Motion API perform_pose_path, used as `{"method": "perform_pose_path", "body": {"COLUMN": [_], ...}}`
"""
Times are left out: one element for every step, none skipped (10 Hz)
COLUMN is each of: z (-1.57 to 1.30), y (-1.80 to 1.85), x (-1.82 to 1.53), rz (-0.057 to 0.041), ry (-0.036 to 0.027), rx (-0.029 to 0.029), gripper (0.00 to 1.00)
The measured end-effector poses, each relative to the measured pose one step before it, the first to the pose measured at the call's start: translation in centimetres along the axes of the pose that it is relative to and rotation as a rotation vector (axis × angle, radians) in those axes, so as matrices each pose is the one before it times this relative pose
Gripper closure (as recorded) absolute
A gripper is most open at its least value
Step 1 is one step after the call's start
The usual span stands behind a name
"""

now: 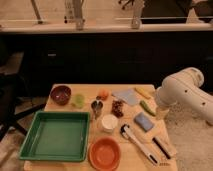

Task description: Place towel in plastic cup

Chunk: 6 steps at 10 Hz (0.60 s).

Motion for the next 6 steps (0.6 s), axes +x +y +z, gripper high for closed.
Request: {"method": "perform_pose_path", "body": {"z": [0.56, 0.333, 0.521, 0.559, 0.597, 0.675], "y": [-1.194, -0.772, -1.19, -1.036, -0.981, -0.954], "x": [-0.475, -0.255, -0.214, -0.238, -0.171, -0.128], "rz": [-0.03466, -0.01916, -0.02492, -0.02002, -0.01806, -0.01122], "ry": [-0.01225, -0.00504, -0.00676, -0.00898, -0.00992, -0.01095], "rx": [-0.00025, -0.00211, -0.00331, -0.00444, -0.0049, -0.00488], "gripper": [0.2, 0.2, 0.2, 0.2, 0.2, 0.2]}}
